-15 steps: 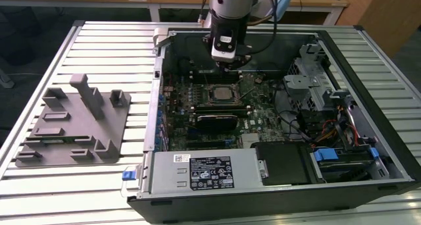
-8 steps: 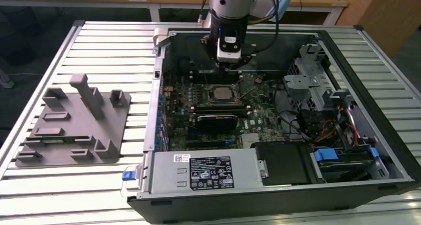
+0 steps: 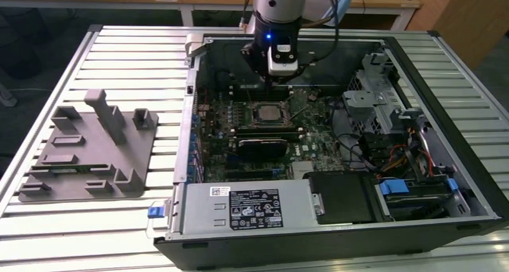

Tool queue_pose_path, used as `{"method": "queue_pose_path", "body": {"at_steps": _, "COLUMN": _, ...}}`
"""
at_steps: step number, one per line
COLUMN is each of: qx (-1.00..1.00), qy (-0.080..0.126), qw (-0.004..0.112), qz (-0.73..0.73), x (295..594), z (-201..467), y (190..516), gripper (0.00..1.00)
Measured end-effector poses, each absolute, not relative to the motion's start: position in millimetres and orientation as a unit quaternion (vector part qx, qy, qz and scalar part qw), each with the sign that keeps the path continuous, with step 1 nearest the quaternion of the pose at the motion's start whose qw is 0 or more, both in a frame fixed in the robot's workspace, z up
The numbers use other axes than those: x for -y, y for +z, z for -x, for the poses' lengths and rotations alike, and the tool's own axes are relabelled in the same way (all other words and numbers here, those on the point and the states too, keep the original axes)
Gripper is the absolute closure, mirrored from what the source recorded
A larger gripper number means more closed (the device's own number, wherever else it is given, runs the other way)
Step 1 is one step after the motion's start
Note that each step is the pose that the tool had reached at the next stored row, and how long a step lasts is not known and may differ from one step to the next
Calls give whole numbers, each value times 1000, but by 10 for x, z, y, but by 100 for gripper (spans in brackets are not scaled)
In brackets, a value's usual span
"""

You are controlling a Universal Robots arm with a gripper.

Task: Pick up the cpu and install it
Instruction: 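Close the cpu cover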

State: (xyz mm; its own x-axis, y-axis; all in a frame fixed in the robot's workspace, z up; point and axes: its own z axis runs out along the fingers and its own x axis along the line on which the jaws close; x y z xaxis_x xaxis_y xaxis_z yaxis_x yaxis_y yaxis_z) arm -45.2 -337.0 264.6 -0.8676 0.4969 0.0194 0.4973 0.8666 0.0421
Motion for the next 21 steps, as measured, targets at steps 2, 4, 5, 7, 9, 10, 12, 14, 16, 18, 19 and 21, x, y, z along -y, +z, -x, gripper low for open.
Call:
{"method": "queue_pose_path", "body": {"at_steps": 2, "qx": 970, "qy": -23, "qw": 4, "qz": 243, "x": 3370, "z": 452, "y": 2646, "gripper": 89}}
{"method": "queue_pose_path", "body": {"at_steps": 4, "qx": 973, "qy": -23, "qw": 5, "qz": 229, "x": 3370, "z": 452, "y": 2646, "gripper": 89}}
{"method": "queue_pose_path", "body": {"at_steps": 5, "qx": 975, "qy": -23, "qw": 5, "qz": 223, "x": 3370, "z": 452, "y": 2646, "gripper": 89}}
{"method": "queue_pose_path", "body": {"at_steps": 7, "qx": 978, "qy": -23, "qw": 5, "qz": 209, "x": 3370, "z": 452, "y": 2646, "gripper": 89}}
{"method": "queue_pose_path", "body": {"at_steps": 9, "qx": 980, "qy": -23, "qw": 5, "qz": 195, "x": 3370, "z": 452, "y": 2646, "gripper": 89}}
{"method": "queue_pose_path", "body": {"at_steps": 10, "qx": 982, "qy": -23, "qw": 6, "qz": 188, "x": 3370, "z": 452, "y": 2646, "gripper": 89}}
{"method": "queue_pose_path", "body": {"at_steps": 12, "qx": 984, "qy": -22, "qw": 6, "qz": 174, "x": 3370, "z": 452, "y": 2646, "gripper": 89}}
{"method": "queue_pose_path", "body": {"at_steps": 14, "qx": 987, "qy": -22, "qw": 6, "qz": 161, "x": 3370, "z": 452, "y": 2646, "gripper": 89}}
{"method": "queue_pose_path", "body": {"at_steps": 16, "qx": 989, "qy": -22, "qw": 6, "qz": 147, "x": 3370, "z": 452, "y": 2646, "gripper": 89}}
{"method": "queue_pose_path", "body": {"at_steps": 18, "qx": 991, "qy": -22, "qw": 7, "qz": 133, "x": 3370, "z": 452, "y": 2646, "gripper": 89}}
{"method": "queue_pose_path", "body": {"at_steps": 19, "qx": 992, "qy": -22, "qw": 7, "qz": 126, "x": 3370, "z": 452, "y": 2646, "gripper": 89}}
{"method": "queue_pose_path", "body": {"at_steps": 21, "qx": 993, "qy": -22, "qw": 7, "qz": 113, "x": 3370, "z": 452, "y": 2646, "gripper": 89}}
